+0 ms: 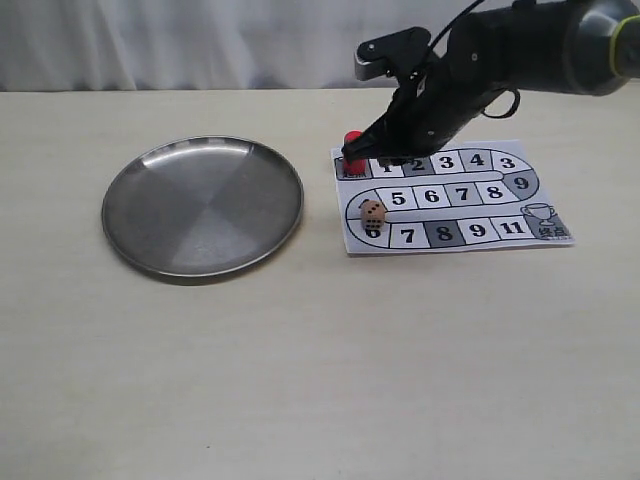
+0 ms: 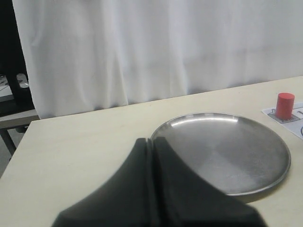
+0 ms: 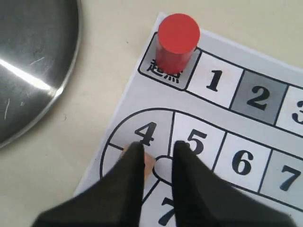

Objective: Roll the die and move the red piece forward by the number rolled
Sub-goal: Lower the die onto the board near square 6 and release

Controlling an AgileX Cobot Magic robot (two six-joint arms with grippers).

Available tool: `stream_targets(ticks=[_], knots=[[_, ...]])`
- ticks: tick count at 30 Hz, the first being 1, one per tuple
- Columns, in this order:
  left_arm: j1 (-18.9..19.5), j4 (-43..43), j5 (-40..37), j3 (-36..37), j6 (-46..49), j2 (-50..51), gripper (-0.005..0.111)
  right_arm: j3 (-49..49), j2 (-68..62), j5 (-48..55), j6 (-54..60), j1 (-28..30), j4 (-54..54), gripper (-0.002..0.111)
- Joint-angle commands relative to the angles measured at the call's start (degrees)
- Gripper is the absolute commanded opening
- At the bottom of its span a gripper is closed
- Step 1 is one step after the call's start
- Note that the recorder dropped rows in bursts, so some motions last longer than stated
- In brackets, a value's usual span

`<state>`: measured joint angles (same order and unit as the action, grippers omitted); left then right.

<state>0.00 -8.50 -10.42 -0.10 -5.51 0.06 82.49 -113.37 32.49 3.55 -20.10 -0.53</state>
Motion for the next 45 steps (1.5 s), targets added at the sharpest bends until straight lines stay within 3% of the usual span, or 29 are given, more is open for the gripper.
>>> stream_targets(ticks=[1, 11, 25, 34, 45], knots=[[0.0, 0.3, 0.5, 0.1, -0.1, -0.1, 0.0, -2.5, 4.1, 0.4, 0.3, 0.1, -0.4, 0.004], [0.0, 0.3, 0.5, 0.1, -0.1, -0.1, 0.0, -6.0, 9.3, 0.1, -0.1, 0.0, -0.2, 0.004], [0.0, 0.3, 0.5, 0.1, -0.1, -0.1, 0.0, -9.5, 7.2, 0.2, -0.1, 0.0, 4.3, 0.004], [0.0, 0.3, 0.5, 0.1, -0.1, -0.1, 0.0, -21.2, 3.8, -16.6, 0.2, 0.0, 10.7, 0.004], [0.0, 0.3, 0.5, 0.1, -0.1, -0.1, 0.0, -22.2, -2.8, -25.3, 0.2, -2.4, 10.0, 0.004]])
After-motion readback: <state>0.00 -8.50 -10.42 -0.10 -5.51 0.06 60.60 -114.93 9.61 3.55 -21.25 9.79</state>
